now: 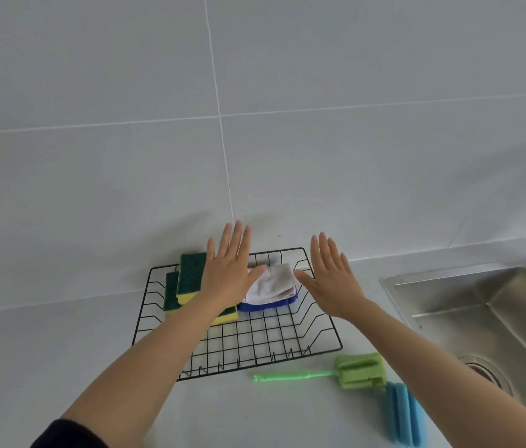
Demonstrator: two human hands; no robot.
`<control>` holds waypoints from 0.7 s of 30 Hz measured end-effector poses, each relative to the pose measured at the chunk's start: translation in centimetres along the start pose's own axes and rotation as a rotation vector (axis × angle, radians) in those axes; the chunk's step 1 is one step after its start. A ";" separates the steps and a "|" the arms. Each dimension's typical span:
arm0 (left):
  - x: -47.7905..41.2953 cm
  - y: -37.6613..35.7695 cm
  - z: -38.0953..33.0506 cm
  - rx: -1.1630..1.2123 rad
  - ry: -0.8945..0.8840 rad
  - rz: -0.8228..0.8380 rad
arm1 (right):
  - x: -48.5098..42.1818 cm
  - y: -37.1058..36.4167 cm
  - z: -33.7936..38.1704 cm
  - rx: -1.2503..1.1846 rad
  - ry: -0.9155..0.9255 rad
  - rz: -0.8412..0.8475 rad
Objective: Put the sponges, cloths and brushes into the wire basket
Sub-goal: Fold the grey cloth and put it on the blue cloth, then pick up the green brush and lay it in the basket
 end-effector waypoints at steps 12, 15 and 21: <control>7.2 -3.0 -7.9 0.076 -0.158 -0.014 | 7.2 -1.8 -4.3 0.090 -0.043 -0.007; 8.3 -4.4 -10.0 0.131 -0.195 0.018 | 8.7 -2.4 -6.0 0.076 -0.080 0.019; 10.9 -7.3 -12.9 0.194 -0.229 0.078 | 10.4 -4.7 -9.1 0.111 -0.162 0.117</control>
Point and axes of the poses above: each hand's wrist, its own x-axis away from the middle knuckle, its own y-axis out of the back of the hand, z = x × y, the point moved 3 cm from there along -x, towards the middle knuckle, and after that the axes turned 12 degrees about -y, right-handed, at the moved point
